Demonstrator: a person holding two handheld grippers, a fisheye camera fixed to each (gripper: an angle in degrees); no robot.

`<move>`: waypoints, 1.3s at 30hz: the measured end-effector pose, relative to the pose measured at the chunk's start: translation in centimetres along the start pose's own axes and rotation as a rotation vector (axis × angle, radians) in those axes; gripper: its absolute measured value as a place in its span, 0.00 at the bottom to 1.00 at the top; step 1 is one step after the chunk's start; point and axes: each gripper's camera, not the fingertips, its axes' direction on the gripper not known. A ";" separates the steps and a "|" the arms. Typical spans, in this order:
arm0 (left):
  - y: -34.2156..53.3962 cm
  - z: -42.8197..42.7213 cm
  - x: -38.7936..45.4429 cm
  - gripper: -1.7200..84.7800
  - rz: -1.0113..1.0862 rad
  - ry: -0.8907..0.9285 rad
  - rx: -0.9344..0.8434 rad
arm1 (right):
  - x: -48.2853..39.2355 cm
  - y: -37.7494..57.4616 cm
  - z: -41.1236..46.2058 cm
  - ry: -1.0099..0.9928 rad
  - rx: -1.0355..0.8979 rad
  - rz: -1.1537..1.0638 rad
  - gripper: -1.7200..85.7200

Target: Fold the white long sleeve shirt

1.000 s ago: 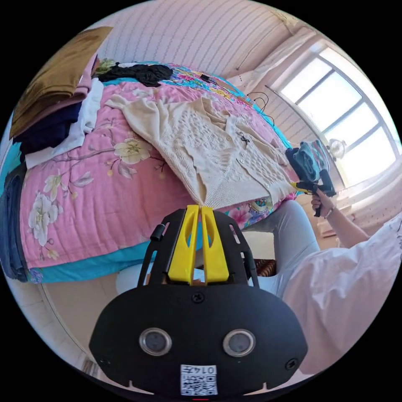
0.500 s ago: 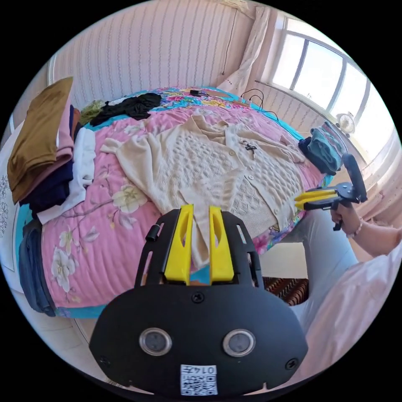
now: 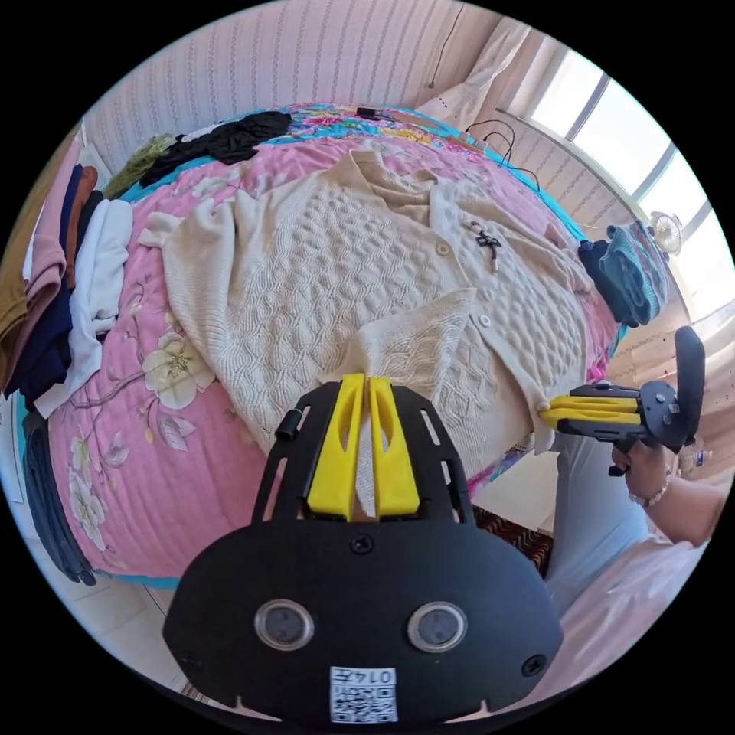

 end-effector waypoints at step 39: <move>16.1 -0.4 6.5 0.04 0.064 -0.235 -0.039 | 10.5 2.3 -0.5 -0.561 0.117 0.253 0.02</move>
